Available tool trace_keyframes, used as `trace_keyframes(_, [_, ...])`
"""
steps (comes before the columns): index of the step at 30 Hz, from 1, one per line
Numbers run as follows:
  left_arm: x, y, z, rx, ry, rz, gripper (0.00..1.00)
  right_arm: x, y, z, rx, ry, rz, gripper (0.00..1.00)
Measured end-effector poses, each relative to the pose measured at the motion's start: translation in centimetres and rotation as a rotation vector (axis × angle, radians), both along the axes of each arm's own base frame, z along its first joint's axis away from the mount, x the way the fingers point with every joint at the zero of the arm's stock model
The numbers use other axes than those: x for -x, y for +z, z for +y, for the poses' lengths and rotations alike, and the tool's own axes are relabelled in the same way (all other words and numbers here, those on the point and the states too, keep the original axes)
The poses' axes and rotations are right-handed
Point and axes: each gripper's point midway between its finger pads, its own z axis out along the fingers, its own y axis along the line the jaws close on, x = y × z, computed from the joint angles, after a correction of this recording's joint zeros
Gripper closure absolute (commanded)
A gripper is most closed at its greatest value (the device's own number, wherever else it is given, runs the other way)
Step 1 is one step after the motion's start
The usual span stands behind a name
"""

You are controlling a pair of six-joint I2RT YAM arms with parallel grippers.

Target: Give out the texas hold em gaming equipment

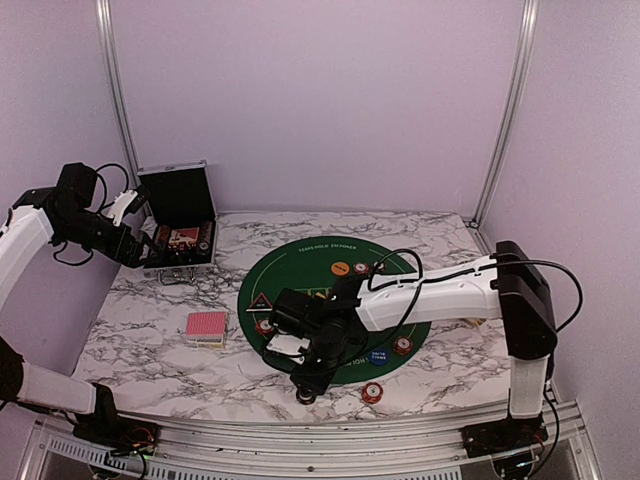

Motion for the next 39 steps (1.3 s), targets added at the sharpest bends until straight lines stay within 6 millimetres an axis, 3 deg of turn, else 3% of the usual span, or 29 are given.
trace_keyframes(4, [0.0,0.0,0.0,-0.005,-0.008,-0.004,0.01,-1.4,1.6,-0.8,-0.034,-0.059,-0.014,0.8])
trace_keyframes(8, [0.0,-0.1,-0.1,-0.012,-0.018,-0.005,0.01,-3.9,2.1,-3.2,-0.042,-0.153,-0.026,0.8])
trace_keyframes(11, [0.1,-0.6,-0.2,-0.029,-0.035,0.0,0.01,-5.3,0.9,-5.1,-0.018,-0.213,-0.022,0.81])
trace_keyframes(17, [0.7,-2.1,-1.0,-0.077,-0.082,0.032,0.01,-6.1,-1.5,-8.1,0.039,-0.279,0.001,0.82])
trace_keyframes(23, [1.1,-2.9,-1.5,-0.108,-0.113,0.053,0.01,-6.8,-2.1,-8.8,0.033,-0.305,0.002,0.82])
trace_keyframes(25, [1.1,-3.0,-1.6,-0.117,-0.119,0.054,0.01,-6.8,-2.1,-8.8,0.029,-0.307,0.002,0.77])
trace_keyframes(31, [1.4,-4.1,-2.3,-0.159,-0.164,0.074,0.01,-6.8,-2.1,-8.7,0.018,-0.315,0.0,0.5])
trace_keyframes(39, [2.3,-6.7,-3.3,-0.255,-0.279,0.109,0.01,-7.0,-1.9,-8.5,0.011,-0.326,-0.001,0.43])
